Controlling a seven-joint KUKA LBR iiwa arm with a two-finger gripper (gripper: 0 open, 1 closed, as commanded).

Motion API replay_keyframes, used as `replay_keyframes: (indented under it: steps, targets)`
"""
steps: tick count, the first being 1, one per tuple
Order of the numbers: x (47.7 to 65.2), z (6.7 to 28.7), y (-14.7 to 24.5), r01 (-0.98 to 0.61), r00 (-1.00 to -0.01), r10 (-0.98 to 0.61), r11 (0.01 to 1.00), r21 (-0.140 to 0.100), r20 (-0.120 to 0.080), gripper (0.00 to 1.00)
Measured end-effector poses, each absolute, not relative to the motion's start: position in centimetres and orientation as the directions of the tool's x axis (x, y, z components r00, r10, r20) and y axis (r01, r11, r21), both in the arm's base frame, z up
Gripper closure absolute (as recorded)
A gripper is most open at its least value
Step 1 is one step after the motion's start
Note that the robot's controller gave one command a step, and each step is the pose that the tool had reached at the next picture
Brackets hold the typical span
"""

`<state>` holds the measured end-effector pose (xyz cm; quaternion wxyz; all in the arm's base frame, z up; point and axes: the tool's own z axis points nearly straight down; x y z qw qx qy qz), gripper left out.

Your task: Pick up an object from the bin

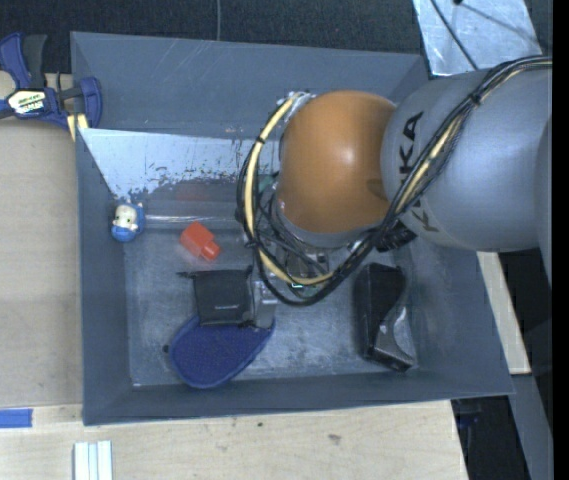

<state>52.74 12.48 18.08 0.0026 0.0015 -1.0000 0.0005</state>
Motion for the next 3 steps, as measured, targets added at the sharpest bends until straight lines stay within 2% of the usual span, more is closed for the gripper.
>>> replay_keyframes:
  steps: [1,2,3]
  targets:
    - [50.1,14.8,11.1,-0.081,-0.997,-0.081,0.997,-0.001,0.003,0.0]
    - [55.2,6.9,12.2,0.053,-0.999,0.053,0.999,0.001,0.003,0.0]
    - [62.1,7.3,12.1,0.021,-1.0,0.021,1.0,0.002,-0.006,0.0]
